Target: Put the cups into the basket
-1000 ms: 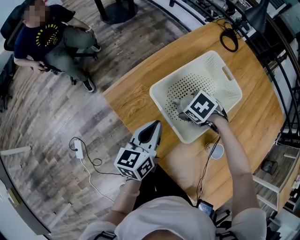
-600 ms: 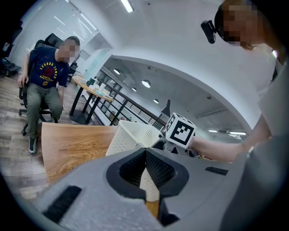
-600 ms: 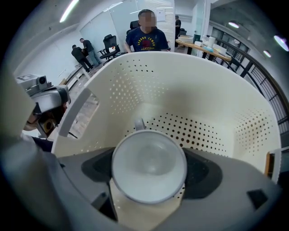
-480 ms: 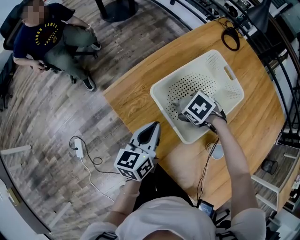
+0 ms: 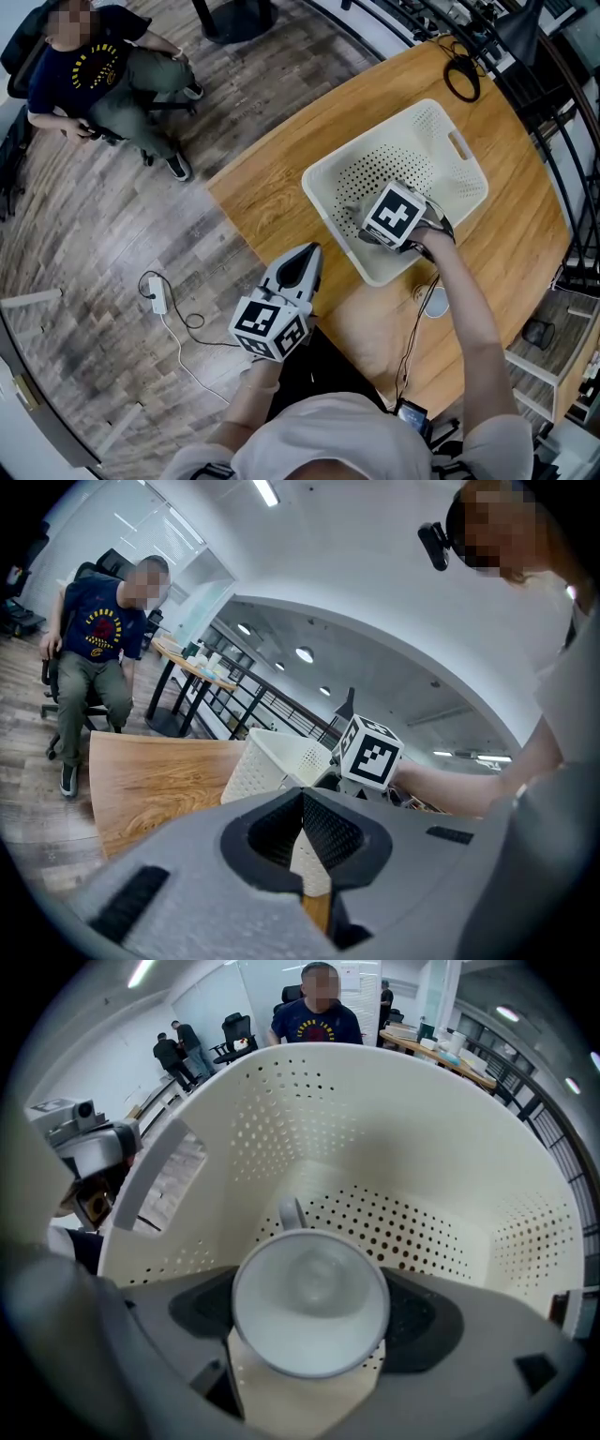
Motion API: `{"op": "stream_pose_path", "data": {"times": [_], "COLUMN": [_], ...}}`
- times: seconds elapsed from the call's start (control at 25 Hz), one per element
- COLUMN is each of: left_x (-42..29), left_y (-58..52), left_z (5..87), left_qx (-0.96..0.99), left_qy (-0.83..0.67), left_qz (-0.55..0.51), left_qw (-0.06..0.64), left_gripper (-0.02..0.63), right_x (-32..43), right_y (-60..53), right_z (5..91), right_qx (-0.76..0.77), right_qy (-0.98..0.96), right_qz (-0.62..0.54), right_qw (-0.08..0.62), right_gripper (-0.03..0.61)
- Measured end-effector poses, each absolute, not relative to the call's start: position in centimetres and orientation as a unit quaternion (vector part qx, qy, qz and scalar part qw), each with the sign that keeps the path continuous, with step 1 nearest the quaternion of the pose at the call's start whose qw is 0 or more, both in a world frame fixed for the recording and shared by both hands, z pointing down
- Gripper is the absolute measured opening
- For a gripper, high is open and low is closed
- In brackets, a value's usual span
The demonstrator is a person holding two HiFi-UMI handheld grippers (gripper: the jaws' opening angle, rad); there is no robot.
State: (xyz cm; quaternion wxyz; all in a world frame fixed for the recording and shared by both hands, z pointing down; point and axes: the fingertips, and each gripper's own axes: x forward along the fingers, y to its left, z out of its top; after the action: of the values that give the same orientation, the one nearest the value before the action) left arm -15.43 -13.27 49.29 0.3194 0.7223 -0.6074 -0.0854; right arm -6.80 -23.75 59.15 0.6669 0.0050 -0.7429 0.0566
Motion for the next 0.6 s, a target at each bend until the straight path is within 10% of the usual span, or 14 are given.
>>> {"op": "stream_pose_path", "data": {"times": [0.6], "left_x": [-15.03], "left_y": [-13.08], "left_z": [49.21], "left_qx": [0.724], "left_qy": [-0.605], "left_qz": [-0.088], "left_qw": [0.319], "left_gripper": [0.008], "right_x": [-6.74], "right_y": [-23.80], "right_z": [59.16], "right_qx": [-0.002], "right_qy": [-0.748], "right_qz": [0.048], "right_qw": [0.662], "right_gripper": [0.414]}}
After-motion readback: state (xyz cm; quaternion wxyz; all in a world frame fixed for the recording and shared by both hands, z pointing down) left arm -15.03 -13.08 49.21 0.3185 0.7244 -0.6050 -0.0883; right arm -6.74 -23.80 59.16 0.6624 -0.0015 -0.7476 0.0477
